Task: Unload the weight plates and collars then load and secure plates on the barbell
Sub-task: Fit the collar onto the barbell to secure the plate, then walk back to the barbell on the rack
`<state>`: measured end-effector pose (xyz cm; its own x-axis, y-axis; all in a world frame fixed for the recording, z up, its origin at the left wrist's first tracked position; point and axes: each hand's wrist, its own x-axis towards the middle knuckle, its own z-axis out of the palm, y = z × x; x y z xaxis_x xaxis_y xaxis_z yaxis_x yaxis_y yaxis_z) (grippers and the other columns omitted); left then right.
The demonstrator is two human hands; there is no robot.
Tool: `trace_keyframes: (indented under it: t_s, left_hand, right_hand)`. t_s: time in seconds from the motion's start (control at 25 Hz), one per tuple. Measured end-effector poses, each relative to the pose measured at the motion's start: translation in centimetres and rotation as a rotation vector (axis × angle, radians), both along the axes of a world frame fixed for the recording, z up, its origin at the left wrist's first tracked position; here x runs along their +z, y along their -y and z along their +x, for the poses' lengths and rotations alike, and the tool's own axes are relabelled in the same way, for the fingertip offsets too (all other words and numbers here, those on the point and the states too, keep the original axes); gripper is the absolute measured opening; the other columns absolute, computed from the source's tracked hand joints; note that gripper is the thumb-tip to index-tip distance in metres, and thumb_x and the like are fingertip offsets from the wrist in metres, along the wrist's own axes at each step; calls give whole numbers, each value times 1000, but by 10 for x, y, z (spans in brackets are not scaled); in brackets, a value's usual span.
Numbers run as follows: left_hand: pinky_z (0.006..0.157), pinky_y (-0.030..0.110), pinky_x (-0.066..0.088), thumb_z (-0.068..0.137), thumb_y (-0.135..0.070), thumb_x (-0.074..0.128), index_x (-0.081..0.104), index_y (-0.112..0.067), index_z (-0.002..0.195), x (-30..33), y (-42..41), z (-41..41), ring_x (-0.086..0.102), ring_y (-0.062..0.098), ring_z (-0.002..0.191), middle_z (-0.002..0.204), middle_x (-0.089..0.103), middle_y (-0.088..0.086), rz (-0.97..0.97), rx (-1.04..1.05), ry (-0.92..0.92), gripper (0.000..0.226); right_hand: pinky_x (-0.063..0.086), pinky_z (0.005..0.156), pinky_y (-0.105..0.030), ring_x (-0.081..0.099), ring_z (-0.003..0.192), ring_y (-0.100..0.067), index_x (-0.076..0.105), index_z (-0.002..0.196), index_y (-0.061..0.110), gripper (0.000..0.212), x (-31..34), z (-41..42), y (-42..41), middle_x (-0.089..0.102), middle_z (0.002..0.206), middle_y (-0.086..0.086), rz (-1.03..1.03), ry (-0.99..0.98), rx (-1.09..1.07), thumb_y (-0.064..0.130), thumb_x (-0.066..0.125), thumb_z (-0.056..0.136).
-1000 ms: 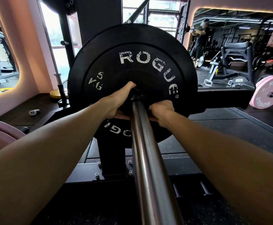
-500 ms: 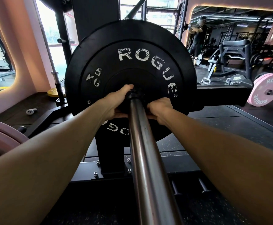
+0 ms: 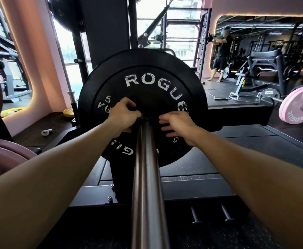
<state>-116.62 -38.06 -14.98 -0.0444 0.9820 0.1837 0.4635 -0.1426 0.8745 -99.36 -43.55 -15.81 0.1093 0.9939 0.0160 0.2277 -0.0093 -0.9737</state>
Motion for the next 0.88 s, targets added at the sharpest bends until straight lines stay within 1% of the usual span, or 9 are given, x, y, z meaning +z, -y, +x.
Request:
trace_keyframes:
  t_s: [0.16,0.28,0.36,0.44,0.52,0.6,0.72,0.8,0.88]
  left_hand:
    - [71,32,57,85,-39,68,67,-32,104,29,38,2,63,20,95,98,65,-4,-33,-10,-204,20]
    - [69,25,48,83,-47,70,67,-30,108,51,70,14,60,14,89,100,63,-5,-139,-45,-294,31]
    - [64,22,43,83,-49,70,64,-27,111,65,93,19,57,11,83,100,62,-4,-247,-90,-398,36]
    - [74,25,45,82,-49,71,62,-23,114,76,114,24,60,17,94,105,63,-1,-336,-155,-493,41]
    - [88,29,47,83,-51,69,61,-21,120,91,139,30,59,22,107,114,64,1,-437,-200,-554,48]
    - [94,31,45,85,-53,66,60,-21,126,109,174,35,57,26,115,122,61,3,-555,-221,-588,52]
    - [92,32,44,86,-51,65,62,-22,120,135,228,37,56,25,116,121,60,4,-741,-270,-579,45]
    - [89,29,43,87,-52,65,63,-22,121,141,263,34,56,24,114,124,61,4,-866,-298,-574,45]
    - [87,27,42,86,-52,66,64,-22,120,148,304,33,57,22,112,124,62,5,-963,-328,-587,45]
  right_hand:
    - [52,90,-41,65,102,-26,70,99,13,18,30,21,17,71,107,-10,-43,92,-34,24,60,88]
    - [48,75,-30,62,88,-23,71,98,17,24,53,37,36,67,91,-3,-131,160,-40,31,65,80]
    - [42,63,-25,58,83,-21,70,103,14,24,63,43,54,62,84,-2,-225,241,-28,28,65,84]
    - [40,60,-24,57,83,-18,68,106,16,21,72,51,84,61,84,0,-328,339,18,26,62,89]
    - [40,61,-26,56,81,-17,66,103,15,17,84,59,120,61,84,-1,-428,411,105,26,59,92]
    - [44,69,-28,58,86,-20,67,104,13,20,98,66,159,64,92,-3,-552,416,199,27,58,94]
    - [45,81,-30,60,94,-19,67,115,14,29,120,79,221,66,102,-2,-719,417,332,30,59,93]
    - [47,93,-36,60,105,-23,64,120,13,36,124,85,262,67,113,-5,-819,426,405,33,57,91]
    - [44,102,-44,57,114,-25,61,123,23,39,130,89,303,64,123,-2,-913,447,483,40,57,89]
